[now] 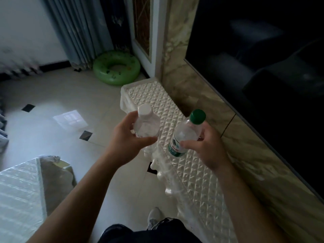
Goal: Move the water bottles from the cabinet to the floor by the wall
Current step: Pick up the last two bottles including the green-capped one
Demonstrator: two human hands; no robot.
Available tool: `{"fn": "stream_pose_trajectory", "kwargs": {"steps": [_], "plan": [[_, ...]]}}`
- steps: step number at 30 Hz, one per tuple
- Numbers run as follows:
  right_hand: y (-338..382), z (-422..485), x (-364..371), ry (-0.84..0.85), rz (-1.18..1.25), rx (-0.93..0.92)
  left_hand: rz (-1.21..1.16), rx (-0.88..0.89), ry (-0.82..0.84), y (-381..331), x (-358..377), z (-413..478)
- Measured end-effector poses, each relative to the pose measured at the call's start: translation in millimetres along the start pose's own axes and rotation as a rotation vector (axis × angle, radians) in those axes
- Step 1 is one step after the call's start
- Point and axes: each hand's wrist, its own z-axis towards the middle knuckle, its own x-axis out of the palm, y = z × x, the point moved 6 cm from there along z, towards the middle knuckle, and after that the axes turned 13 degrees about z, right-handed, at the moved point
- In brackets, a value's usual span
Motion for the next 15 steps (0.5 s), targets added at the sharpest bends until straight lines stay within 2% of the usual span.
{"fn": "stream_pose_trajectory", "kwargs": {"steps": [8, 15], "plan": [[22, 64, 30, -0.003, -0.010, -0.008, -0.034, -0.023, -0.016, 24, -29, 69], [40, 123, 103, -0.012, -0.045, -0.021, -0.064, -0.021, 0.002, 65, -90, 133]]}}
